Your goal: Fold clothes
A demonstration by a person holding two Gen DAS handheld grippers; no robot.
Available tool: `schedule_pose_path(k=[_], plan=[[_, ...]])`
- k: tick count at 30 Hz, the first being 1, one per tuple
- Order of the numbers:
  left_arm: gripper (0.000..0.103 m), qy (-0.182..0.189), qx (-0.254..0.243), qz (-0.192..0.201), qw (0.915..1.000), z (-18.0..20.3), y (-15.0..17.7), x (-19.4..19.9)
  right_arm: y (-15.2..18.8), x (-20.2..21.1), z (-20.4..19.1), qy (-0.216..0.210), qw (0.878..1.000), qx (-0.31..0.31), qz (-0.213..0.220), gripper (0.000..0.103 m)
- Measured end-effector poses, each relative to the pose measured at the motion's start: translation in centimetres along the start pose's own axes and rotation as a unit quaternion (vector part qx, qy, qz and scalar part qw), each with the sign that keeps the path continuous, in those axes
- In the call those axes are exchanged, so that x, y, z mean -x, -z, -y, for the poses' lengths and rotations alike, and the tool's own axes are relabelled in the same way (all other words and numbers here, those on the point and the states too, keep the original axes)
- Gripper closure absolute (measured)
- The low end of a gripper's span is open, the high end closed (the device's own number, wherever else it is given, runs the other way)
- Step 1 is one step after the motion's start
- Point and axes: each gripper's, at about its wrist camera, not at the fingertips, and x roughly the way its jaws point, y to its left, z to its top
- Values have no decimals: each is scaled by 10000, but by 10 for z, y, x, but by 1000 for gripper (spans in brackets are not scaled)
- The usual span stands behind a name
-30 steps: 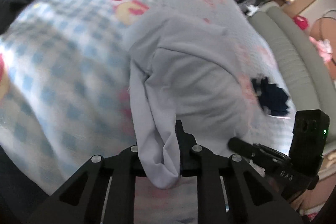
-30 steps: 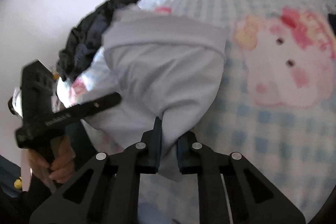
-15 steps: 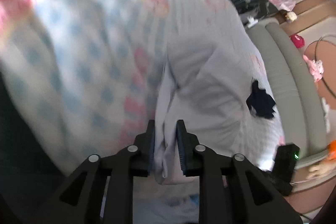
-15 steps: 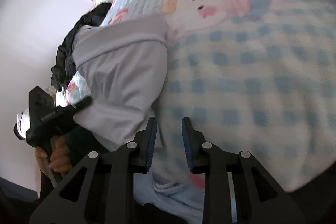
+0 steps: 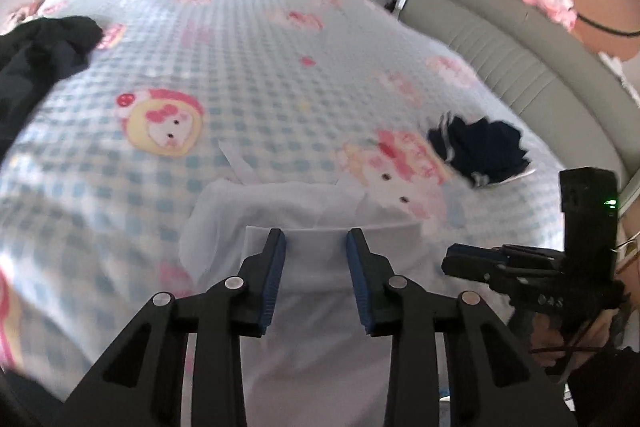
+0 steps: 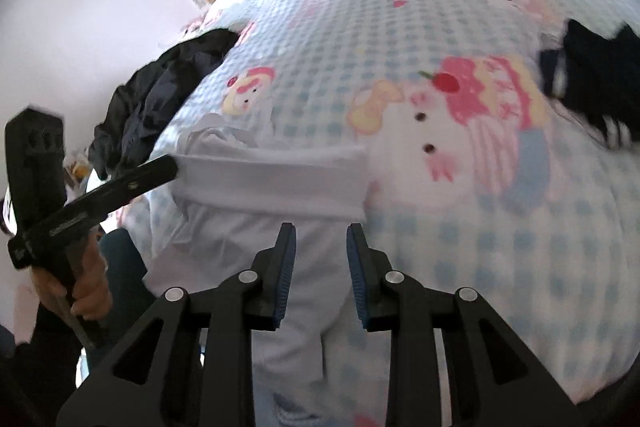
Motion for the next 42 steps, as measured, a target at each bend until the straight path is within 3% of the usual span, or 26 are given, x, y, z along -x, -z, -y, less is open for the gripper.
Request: schedule_pose_path(k=[3,7,8,9,10,14,18,22,24,27,29,30,32,34,36,38,42], plan=[[69,-105,300,-385,9988,-20,-10,-33,-10,-15,2,17,10000,8,-63,77],[70,-368,919,-899,9910,-56,-15,-84,-29,-30,11,124,9996,-188,150,77],[70,-454,924,-905,9906,-57,-13,-90,-32,-38,13,209,9995,-207,139,74],[71,-550,886,-887,9906,-56,-11,-93,-33,-48,16,309,9993,-208,78,63],[71,-646,849,-868,9905,-55,-9,-97,-35,-59,19,409,9989,-209,17,60],[72,-470,816,-563,9940,-48,-7,-70,-30,-64,37,104,9978,-650,-54,60],[72,-187,863,-41,9961,-38,-1,-20,-26,-32,44,-168,9958,-891,77,60],[71,45,627,428,9971,-7,34,36,-5,10,35,-243,9966,-731,301,60],[66,-56,643,675,9956,6,62,51,13,21,30,-322,9969,-672,253,60],[65,-145,544,228,9982,17,92,34,39,24,21,-500,9968,-619,105,60],[65,-450,436,-155,9979,20,97,17,57,9,14,-540,9963,-658,-121,60],[65,-537,415,-208,9975,18,95,13,64,1,14,-438,9963,-708,-216,61],[65,-481,497,-238,9973,11,91,9,73,-13,17,-183,9958,-834,-344,71],[63,-410,643,-297,9966,3,89,6,80,-13,21,106,9952,-907,-351,90],[63,-306,819,-289,9958,-3,91,7,85,-9,25,386,9944,-923,-345,100],[64,-199,922,-235,9953,-5,93,11,92,-2,29,656,9935,-854,-358,101],[63,150,1113,-12,9937,-9,95,20,90,15,27,65,9952,-970,-103,94]])
